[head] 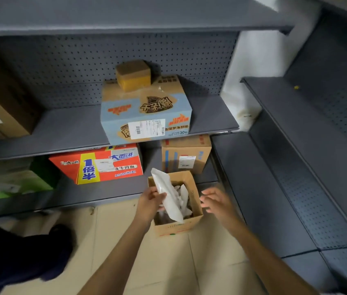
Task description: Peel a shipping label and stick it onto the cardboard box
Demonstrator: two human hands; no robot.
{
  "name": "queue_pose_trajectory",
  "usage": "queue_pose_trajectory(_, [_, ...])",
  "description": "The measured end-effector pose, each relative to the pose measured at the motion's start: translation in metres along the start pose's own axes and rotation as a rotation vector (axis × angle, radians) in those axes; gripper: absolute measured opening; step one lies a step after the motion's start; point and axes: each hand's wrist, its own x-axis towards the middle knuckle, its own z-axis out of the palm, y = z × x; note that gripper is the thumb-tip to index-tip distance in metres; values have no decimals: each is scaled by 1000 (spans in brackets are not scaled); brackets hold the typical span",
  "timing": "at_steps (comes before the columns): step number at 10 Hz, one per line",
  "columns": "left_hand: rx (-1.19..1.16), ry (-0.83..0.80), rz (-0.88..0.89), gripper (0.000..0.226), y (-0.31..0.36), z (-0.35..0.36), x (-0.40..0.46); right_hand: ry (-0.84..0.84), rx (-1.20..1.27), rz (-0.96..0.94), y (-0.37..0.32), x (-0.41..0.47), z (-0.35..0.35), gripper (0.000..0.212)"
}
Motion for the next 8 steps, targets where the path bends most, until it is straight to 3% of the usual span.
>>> queue_pose_trajectory(2, [38, -14, -78, 15, -38, 12, 77, 27, 73, 78, 38, 61, 15, 12])
queue_pose_trajectory(4, [112, -27, -94, 35, -77, 25, 138, 26, 64, 157, 86, 107, 18, 12])
queue_pose_trajectory(8, [152, -45, -134, 32, -131, 35, 189, 34, 59, 180, 142, 145, 29, 8])
